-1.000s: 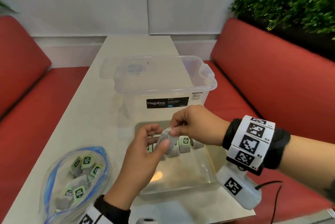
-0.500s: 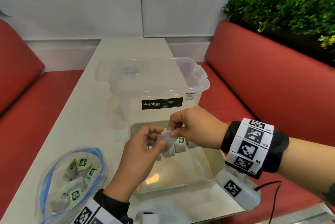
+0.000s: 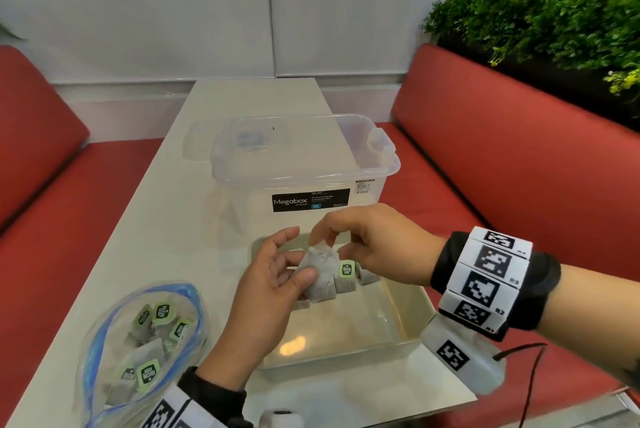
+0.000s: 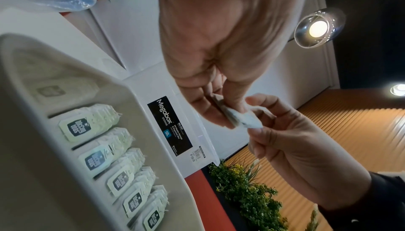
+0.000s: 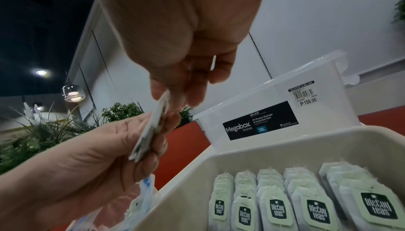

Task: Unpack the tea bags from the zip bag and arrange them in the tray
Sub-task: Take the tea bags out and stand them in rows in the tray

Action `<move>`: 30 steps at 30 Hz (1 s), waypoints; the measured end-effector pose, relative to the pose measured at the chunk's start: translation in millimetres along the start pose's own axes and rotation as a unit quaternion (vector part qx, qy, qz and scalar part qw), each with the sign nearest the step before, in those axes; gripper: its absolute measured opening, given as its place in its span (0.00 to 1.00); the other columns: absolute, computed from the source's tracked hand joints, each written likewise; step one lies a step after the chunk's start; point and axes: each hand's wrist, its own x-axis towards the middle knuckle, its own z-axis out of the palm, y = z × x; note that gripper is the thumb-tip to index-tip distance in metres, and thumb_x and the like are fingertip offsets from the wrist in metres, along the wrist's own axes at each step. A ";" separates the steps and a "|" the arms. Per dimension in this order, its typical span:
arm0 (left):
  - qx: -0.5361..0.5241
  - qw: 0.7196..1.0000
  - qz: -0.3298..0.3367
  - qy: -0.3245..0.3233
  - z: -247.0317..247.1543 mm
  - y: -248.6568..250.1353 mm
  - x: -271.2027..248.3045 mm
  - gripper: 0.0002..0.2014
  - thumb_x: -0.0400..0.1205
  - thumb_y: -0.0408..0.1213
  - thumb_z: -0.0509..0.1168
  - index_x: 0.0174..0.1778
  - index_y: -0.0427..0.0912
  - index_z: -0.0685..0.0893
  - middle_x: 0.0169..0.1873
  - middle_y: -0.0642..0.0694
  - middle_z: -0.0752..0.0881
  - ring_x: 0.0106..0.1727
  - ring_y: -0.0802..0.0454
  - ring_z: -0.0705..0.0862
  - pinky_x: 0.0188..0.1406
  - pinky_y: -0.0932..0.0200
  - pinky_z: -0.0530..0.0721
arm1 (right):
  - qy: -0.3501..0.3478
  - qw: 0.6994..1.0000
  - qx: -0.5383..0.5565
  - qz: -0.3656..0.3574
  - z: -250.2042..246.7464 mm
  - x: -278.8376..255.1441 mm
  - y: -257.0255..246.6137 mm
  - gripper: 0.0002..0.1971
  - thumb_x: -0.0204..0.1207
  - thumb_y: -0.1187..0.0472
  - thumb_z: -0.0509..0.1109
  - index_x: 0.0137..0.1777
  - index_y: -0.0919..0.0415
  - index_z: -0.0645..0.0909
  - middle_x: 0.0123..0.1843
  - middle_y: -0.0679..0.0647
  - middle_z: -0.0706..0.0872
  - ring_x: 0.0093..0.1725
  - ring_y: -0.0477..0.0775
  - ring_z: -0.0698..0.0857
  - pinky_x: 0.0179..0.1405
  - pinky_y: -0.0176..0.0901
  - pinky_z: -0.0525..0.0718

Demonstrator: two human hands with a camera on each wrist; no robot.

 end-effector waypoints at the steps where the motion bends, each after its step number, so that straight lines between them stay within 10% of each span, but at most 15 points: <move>1: 0.000 1.000 -0.002 -0.005 0.8 -0.5 -0.2 0.24 0.79 0.25 0.65 0.65 0.55 0.72 0.49 0.50 0.88 0.46 0.59 0.88 0.37 0.69 0.83 | -0.002 1.000 -0.002 -0.013 -1.6 0.2 0.0 0.13 0.70 0.67 0.75 0.52 0.51 0.86 0.48 0.45 0.86 0.41 0.38 0.81 0.44 0.36 0.79; 7: 0.065 0.998 0.011 0.014 -0.1 -5.2 -3.0 0.20 0.75 0.59 0.55 0.61 0.60 0.77 0.58 0.62 0.83 0.58 0.68 0.81 0.55 0.62 0.79 | -0.057 0.991 -0.119 0.028 -15.4 10.5 -6.9 0.06 0.74 0.54 0.73 0.50 0.49 0.86 0.40 0.46 0.87 0.39 0.44 0.78 0.43 0.41 0.78; 19: 0.107 0.994 0.003 0.009 22.2 -11.8 2.9 0.12 0.75 0.30 0.71 0.45 0.54 0.83 0.36 0.50 0.89 0.42 0.49 0.87 0.42 0.59 0.84 | -0.117 0.987 -0.095 0.063 -15.3 22.0 -1.7 0.05 0.69 0.54 0.78 0.43 0.52 0.87 0.39 0.49 0.89 0.40 0.47 0.84 0.44 0.44 0.82; 30: 0.275 0.959 0.063 0.025 0.0 -36.3 -4.2 0.18 0.77 0.36 0.69 0.50 0.68 0.75 0.48 0.78 0.81 0.51 0.75 0.81 0.47 0.80 0.73 | -0.242 0.910 -0.299 0.158 -6.3 43.5 61.4 0.04 0.71 0.60 0.74 0.45 0.52 0.86 0.44 0.46 0.88 0.39 0.47 0.79 0.36 0.38 0.76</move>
